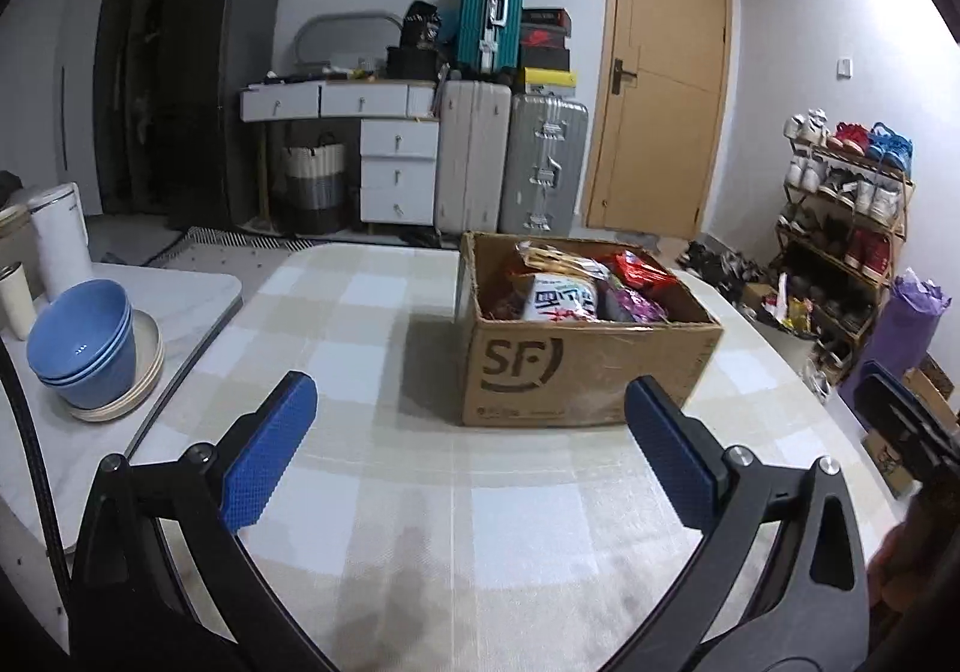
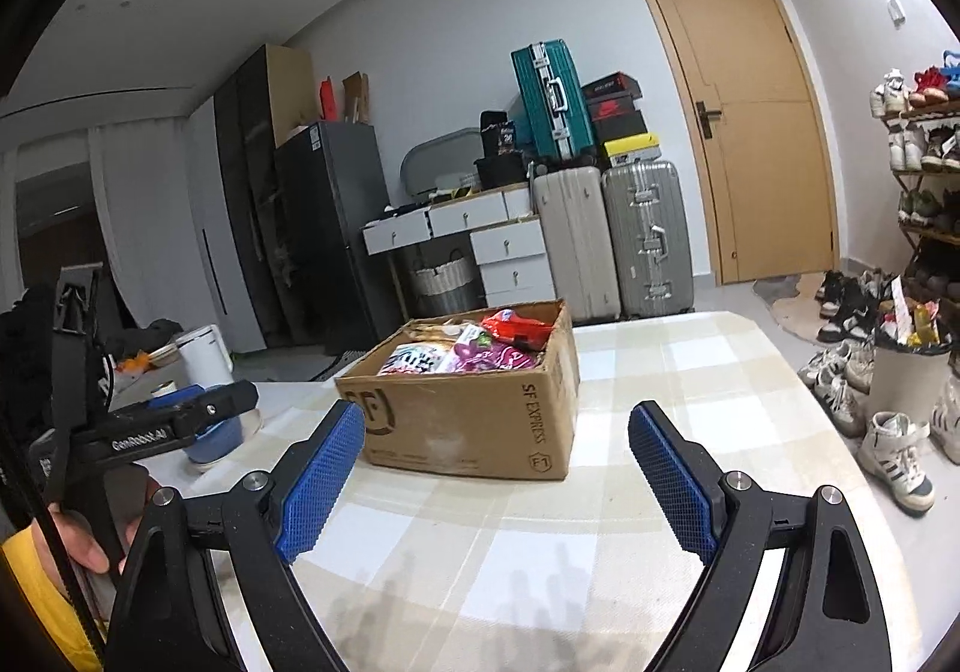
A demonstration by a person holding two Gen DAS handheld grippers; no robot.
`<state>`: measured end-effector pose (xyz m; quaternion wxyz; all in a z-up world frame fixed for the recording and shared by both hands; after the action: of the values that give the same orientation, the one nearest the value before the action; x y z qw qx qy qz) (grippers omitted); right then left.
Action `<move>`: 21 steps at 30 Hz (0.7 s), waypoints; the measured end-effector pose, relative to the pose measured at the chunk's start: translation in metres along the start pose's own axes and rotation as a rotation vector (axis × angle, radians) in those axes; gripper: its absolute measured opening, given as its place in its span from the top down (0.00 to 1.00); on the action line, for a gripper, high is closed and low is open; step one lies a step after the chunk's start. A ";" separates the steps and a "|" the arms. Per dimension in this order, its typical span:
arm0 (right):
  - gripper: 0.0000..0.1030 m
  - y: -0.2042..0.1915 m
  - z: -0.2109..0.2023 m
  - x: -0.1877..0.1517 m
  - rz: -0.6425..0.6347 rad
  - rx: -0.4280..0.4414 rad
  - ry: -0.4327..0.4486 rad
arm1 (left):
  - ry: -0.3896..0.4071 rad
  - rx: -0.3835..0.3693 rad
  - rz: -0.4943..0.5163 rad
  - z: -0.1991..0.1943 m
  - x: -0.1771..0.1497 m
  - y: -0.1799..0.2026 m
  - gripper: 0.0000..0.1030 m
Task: Organize snacks
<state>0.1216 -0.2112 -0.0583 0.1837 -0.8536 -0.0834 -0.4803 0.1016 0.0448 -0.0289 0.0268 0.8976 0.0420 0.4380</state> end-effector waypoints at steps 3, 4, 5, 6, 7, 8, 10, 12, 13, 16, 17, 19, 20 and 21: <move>0.11 0.004 0.008 -0.006 -0.006 -0.019 0.002 | 0.016 0.007 0.004 0.020 -0.008 0.001 0.00; 0.11 0.004 0.008 -0.006 -0.006 -0.026 0.001 | 0.011 0.009 0.008 0.021 -0.009 0.001 0.00; 0.11 0.005 0.008 -0.007 -0.008 -0.030 -0.002 | 0.006 0.009 0.013 0.025 -0.009 0.001 0.00; 0.11 0.005 0.009 -0.007 -0.009 -0.034 0.000 | 0.010 0.019 0.016 0.033 -0.012 0.002 0.00; 0.11 0.006 0.008 -0.007 -0.010 -0.035 0.008 | 0.013 0.020 0.021 0.036 -0.015 0.002 0.00; 0.11 0.006 0.007 -0.008 -0.010 -0.037 0.010 | 0.015 0.021 0.023 0.040 -0.017 0.003 0.00; 0.11 0.005 0.008 -0.010 -0.011 -0.036 0.004 | 0.039 0.024 0.024 0.040 -0.022 0.002 0.00; 0.11 0.003 0.009 -0.012 -0.018 -0.038 -0.006 | 0.064 0.030 0.020 0.042 -0.024 0.002 0.00; 0.11 0.003 0.009 -0.013 -0.022 -0.038 -0.011 | 0.074 0.028 0.017 0.039 -0.023 0.002 0.00; 0.11 0.000 0.011 -0.014 -0.032 -0.038 -0.017 | 0.102 0.031 0.007 0.040 -0.027 -0.001 0.00; 0.11 -0.001 0.009 -0.014 -0.034 -0.039 -0.018 | 0.106 0.031 0.006 0.039 -0.027 -0.001 0.00; 0.11 -0.001 0.010 -0.015 -0.036 -0.040 -0.023 | 0.111 0.037 -0.005 0.038 -0.026 -0.002 0.00; 0.11 -0.001 0.012 -0.015 -0.038 -0.039 -0.026 | 0.113 0.038 -0.008 0.039 -0.027 -0.003 0.00; 0.11 -0.003 0.011 -0.015 -0.039 -0.041 -0.027 | 0.111 0.035 -0.010 0.043 -0.027 -0.003 0.00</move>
<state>0.1215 -0.2038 -0.0759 0.1556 -0.8619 -0.0925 -0.4737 0.1187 0.0450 -0.0770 0.0109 0.8721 0.0557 0.4860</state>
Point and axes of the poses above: each gripper's, at about its wrist camera, not at the fingertips, and z roughly the way its jaws point, y to its right, x to its top, the point moved 2 cm from there along z, roughly the way its jaws point, and after that the axes turned 12 degrees about -y, right-handed, at the moved point
